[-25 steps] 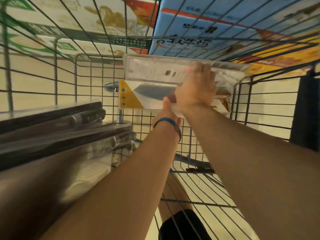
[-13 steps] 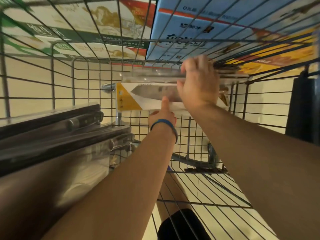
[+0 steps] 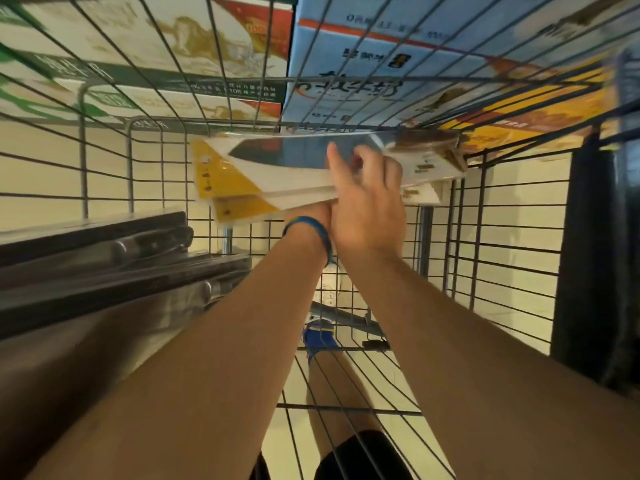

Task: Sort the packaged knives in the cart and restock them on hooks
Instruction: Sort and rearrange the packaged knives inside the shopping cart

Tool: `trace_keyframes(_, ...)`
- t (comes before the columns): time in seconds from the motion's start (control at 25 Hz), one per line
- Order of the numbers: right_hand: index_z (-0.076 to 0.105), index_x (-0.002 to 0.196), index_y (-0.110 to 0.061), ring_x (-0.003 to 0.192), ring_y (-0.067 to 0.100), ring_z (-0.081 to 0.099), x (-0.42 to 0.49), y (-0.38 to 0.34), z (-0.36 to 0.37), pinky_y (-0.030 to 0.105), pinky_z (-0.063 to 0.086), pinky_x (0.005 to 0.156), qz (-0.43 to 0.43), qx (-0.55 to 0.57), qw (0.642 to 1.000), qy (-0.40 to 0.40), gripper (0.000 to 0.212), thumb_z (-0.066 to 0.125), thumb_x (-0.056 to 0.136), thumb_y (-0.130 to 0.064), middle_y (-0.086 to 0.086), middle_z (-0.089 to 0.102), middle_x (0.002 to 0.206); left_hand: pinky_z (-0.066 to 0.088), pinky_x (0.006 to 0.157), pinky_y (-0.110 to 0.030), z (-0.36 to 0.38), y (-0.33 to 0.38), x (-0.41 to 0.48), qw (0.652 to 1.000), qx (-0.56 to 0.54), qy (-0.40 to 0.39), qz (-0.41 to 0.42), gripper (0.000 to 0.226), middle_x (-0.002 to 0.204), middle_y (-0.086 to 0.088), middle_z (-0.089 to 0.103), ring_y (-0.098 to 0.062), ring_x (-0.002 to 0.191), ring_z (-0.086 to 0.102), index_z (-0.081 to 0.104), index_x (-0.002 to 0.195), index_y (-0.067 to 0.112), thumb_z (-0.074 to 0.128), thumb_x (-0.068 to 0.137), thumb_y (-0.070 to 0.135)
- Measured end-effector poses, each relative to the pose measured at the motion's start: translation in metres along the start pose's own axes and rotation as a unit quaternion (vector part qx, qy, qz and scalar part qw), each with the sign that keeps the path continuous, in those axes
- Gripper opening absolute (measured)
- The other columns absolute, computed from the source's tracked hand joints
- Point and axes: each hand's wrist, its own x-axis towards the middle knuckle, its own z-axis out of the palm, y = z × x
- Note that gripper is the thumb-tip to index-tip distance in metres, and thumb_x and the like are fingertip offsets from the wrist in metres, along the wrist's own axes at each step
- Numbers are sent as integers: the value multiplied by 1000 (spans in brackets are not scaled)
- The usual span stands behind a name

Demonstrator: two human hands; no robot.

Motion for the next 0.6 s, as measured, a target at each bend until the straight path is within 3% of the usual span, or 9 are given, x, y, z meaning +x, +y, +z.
trace_keyframes(0.04, 27, 159, -31, 142, 31, 24, 2, 0, 6, 39, 40, 106, 16, -6, 999, -30, 71, 50, 95, -10, 8, 24, 161, 50, 95, -31, -3, -2, 5, 998, 39, -39, 7, 42, 125, -13, 60, -31, 114, 57, 47, 139, 6, 31, 106, 26)
trace_keyframes(0.12, 21, 161, -26, 150, 33, 14, 15, -2, 14, 38, 33, 114, 38, -3, 998, -49, 72, 51, 97, -14, 10, 11, 167, 48, 100, -42, -12, -10, 4, 997, 60, -32, 25, 64, 124, -17, 63, -33, 115, 60, 54, 134, 5, 23, 101, 51)
trace_keyframes(0.2, 18, 161, -23, 154, 33, 5, 21, -4, 18, 40, 26, 120, 41, 12, 996, -76, 75, 56, 98, -12, 10, 4, 169, 52, 94, -43, -15, -17, 0, 1000, 21, -7, -8, 86, 102, -14, 70, -31, 102, 66, 59, 125, 5, 13, 90, 68)
trace_keyframes(0.28, 15, 162, -22, 155, 30, -1, 13, 1, 17, 43, 21, 123, 54, 51, 993, -91, 79, 59, 98, -9, 8, 1, 170, 59, 76, -39, -16, -28, 7, 999, -38, -6, -14, 76, 76, -10, 71, -29, 80, 72, 63, 113, 2, 26, 95, 66)
trace_keyframes(0.36, 27, 159, -21, 153, 28, 11, -8, 9, 17, 40, 26, 120, 62, 83, 994, -26, 70, 59, 97, -13, 8, 16, 167, 60, 64, -33, -16, -33, 8, 983, -175, -35, -39, 57, 68, -8, 74, -22, 68, 74, 64, 102, 1, 47, 97, 55)
trace_keyframes(0.44, 51, 138, -18, 132, 24, 42, -36, 14, 21, 32, 44, 99, 110, 132, 984, 54, 43, 60, 97, -21, 7, 48, 144, 61, 69, -33, -14, -35, 9, 972, -224, -51, -46, 44, 75, -11, 76, -22, 71, 75, 65, 94, 3, 58, 94, 47)
trace_keyframes(0.52, 58, 113, -21, 96, 17, 57, -55, 18, 31, 25, 42, 67, 289, 251, 924, 20, 17, 57, 97, -26, -1, 61, 109, 61, 66, -30, -12, -36, 4, 967, -243, -48, -62, 37, 84, -14, 75, -21, 71, 75, 66, 87, 5, 66, 91, 42)
trace_keyframes(0.6, 57, 102, -18, 76, 19, 56, -62, 21, 41, 27, 43, 61, 458, 395, 793, -78, 9, 51, 98, -22, 0, 60, 88, 58, 56, -24, -9, -35, -4, 962, -260, -38, -71, 33, 90, -14, 74, -19, 70, 74, 66, 86, 6, 70, 89, 38)
